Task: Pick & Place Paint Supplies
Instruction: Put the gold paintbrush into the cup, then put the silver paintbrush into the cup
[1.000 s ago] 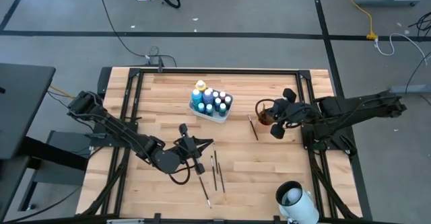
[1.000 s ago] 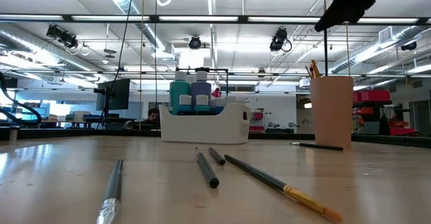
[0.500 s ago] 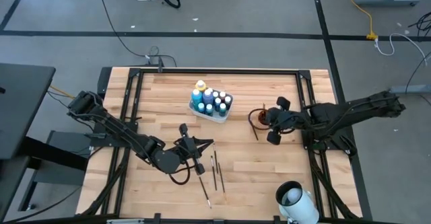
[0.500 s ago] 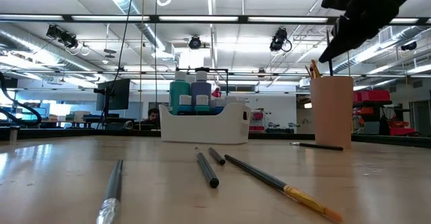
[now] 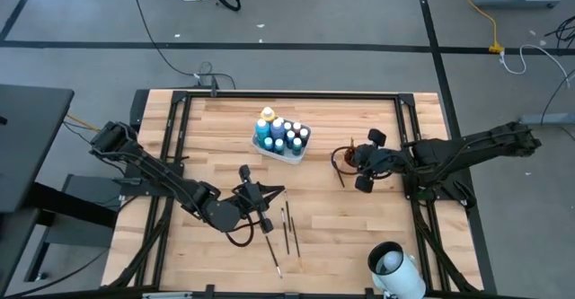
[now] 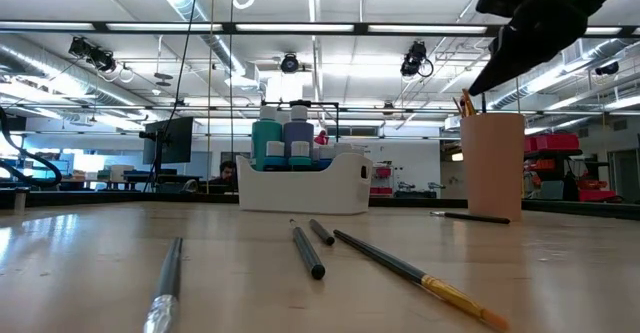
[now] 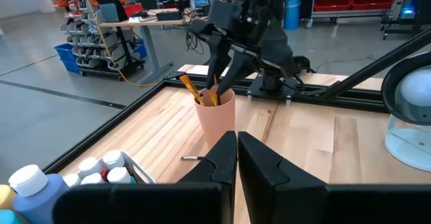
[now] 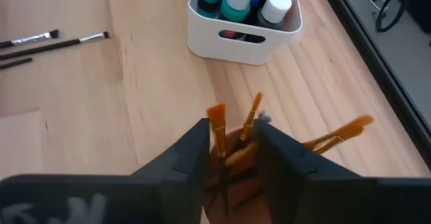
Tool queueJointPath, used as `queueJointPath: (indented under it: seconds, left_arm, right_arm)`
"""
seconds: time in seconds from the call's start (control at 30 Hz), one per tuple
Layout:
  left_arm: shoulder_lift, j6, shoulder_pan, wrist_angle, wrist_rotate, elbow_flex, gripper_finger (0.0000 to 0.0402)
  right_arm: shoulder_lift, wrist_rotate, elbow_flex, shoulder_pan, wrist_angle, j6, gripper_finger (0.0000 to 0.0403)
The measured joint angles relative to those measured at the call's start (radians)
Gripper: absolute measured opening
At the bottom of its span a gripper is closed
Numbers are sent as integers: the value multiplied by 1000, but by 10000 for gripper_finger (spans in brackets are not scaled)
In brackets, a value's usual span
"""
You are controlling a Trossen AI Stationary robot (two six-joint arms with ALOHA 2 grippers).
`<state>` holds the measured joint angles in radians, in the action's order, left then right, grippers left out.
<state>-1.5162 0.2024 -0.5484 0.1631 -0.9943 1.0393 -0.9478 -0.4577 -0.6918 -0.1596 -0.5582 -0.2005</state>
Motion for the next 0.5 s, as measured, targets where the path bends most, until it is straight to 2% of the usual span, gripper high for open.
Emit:
queueJointPath:
  seconds: [0.23,0.37,0.5]
  left_arm:
    - [0,0,0,0,0,0,22]
    - [0,0,0,0,-2,0,22]
    - [0,0,0,0,-7,0,23]
  right_arm:
    - [0,36,-56,-2,12,-26,156]
    - [1,170,-130,-15,28,-69,159]
    - [-10,316,-136,-72,114,-116,155]
